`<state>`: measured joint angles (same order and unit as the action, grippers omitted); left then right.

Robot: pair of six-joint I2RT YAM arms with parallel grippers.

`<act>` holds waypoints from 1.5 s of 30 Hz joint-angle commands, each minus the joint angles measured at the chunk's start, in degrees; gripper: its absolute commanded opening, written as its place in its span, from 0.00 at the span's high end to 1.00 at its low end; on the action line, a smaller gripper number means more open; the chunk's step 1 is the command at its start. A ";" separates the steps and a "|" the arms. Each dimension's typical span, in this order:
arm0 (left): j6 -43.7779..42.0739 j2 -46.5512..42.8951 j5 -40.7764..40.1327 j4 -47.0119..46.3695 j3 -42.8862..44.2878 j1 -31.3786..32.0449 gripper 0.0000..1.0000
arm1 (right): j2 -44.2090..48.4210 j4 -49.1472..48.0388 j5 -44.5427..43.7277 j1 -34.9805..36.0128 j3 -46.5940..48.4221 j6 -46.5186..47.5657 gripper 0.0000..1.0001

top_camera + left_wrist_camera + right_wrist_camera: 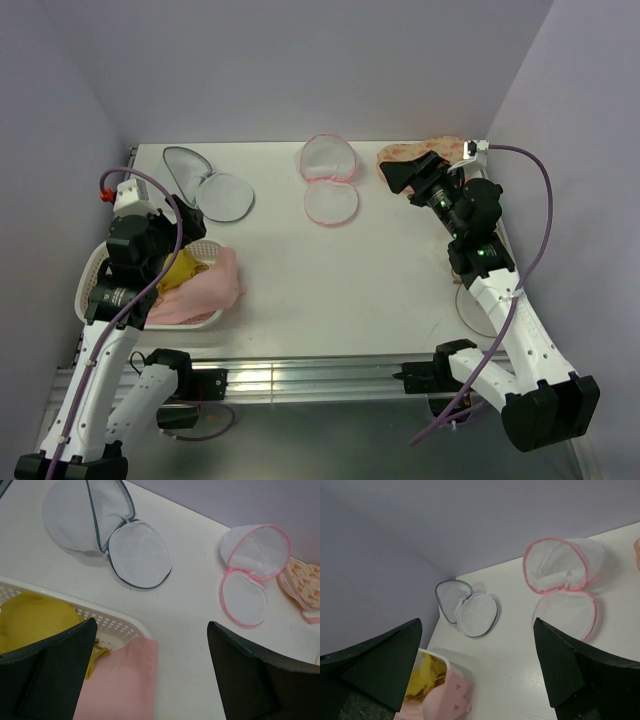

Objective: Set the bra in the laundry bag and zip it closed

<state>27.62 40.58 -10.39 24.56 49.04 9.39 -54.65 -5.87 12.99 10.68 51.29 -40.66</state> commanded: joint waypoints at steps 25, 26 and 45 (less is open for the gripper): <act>3.14 22.86 -9.20 -1.79 15.82 -4.46 0.01 | -2.92 3.14 5.82 -0.31 -0.84 0.76 0.00; 3.32 27.14 -10.51 -1.62 17.05 -4.90 0.01 | -2.74 3.67 5.81 -0.31 -0.75 0.85 0.00; 15.18 31.42 -18.25 2.33 11.55 -6.93 0.09 | -5.90 8.33 8.54 2.85 -0.31 4.54 0.00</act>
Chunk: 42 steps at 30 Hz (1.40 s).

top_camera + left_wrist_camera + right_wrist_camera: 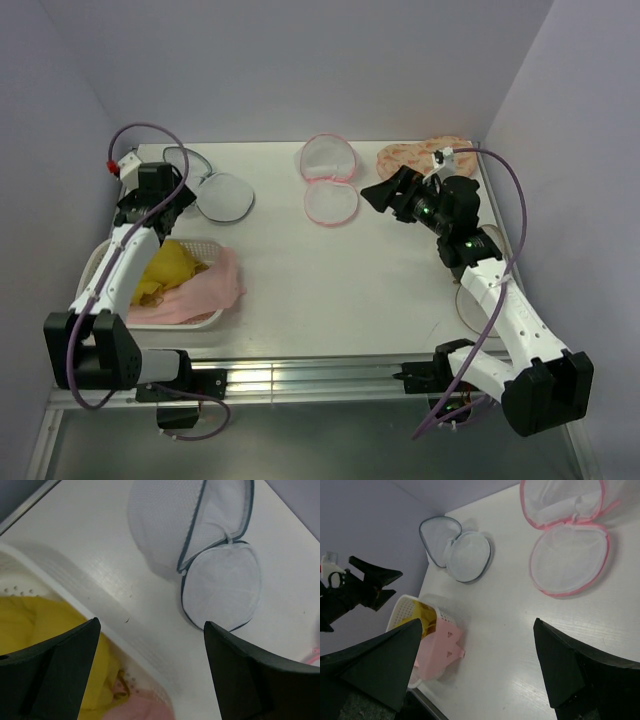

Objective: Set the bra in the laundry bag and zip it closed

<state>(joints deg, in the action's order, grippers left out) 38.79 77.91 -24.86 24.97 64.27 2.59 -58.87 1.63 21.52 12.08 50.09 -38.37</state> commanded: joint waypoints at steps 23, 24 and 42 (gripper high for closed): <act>11.49 -8.92 -2.65 2.27 -18.65 -0.04 0.11 | -6.34 -1.36 2.04 4.54 -0.60 0.75 0.00; 11.66 -8.83 -2.56 2.45 -18.74 0.05 0.12 | -6.52 -1.36 2.21 4.62 -0.60 0.58 0.00; 16.14 -1.97 -13.45 13.87 -13.21 6.28 0.07 | -9.24 -5.93 7.22 4.45 -2.36 -2.32 0.00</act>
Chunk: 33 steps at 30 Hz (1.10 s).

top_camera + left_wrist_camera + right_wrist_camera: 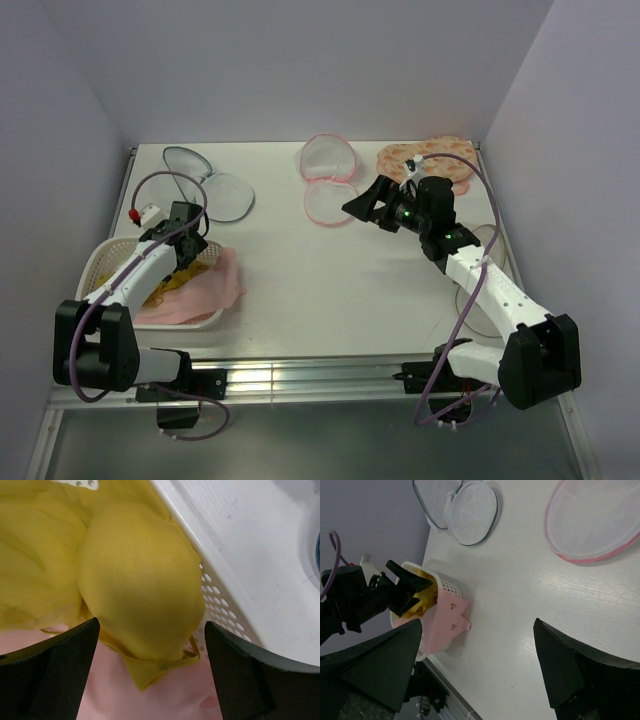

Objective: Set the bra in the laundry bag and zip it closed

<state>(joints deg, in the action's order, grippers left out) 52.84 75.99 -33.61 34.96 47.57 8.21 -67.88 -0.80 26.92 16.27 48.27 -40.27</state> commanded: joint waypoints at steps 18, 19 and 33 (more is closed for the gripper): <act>-0.89 4.69 -9.99 8.81 7.97 2.16 0.04 | -0.77 -4.92 4.46 0.25 -1.51 -1.21 0.00; -1.59 5.48 -9.90 8.55 8.15 2.16 0.04 | -0.68 -4.83 4.46 0.34 -1.60 -1.21 0.01; -2.65 5.05 -8.85 7.05 6.39 2.43 0.42 | -0.50 -5.35 4.81 0.25 -2.30 -1.30 0.01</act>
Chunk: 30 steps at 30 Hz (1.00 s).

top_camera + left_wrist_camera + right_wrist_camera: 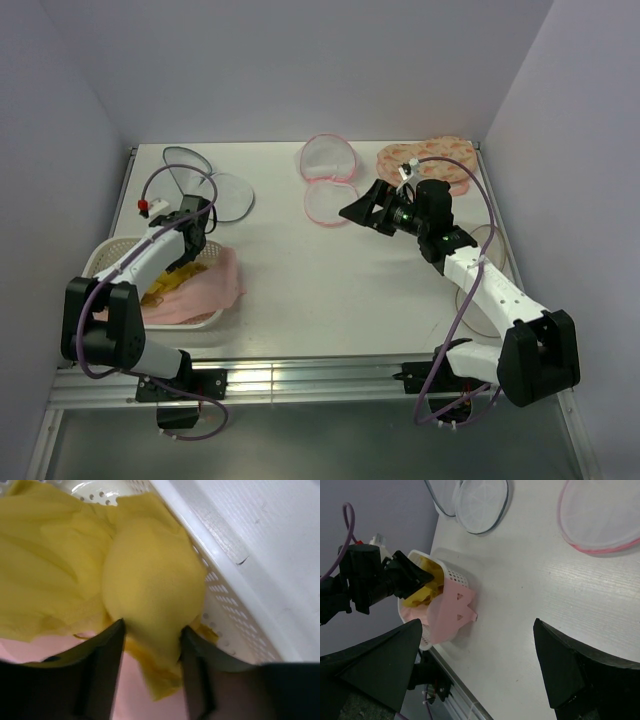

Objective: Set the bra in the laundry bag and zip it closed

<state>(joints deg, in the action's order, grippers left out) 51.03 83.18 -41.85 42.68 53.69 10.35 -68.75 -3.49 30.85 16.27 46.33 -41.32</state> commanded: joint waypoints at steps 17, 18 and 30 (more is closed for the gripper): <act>-10.06 -20.59 5.71 5.58 14.06 0.29 1.00 | -0.42 -3.46 1.05 0.25 -0.36 -0.08 0.01; -11.72 -22.25 7.64 5.49 16.60 0.29 1.00 | -0.42 -3.46 1.05 0.25 -0.27 0.01 0.01; -13.24 -15.33 16.45 6.28 40.42 14.50 1.00 | 4.32 0.40 -3.51 0.16 1.92 0.63 0.01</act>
<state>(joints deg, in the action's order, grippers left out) 38.20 64.25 -27.68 49.19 89.65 19.73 -67.83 -3.14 29.39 16.27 45.71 -41.39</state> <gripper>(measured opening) 0.043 0.989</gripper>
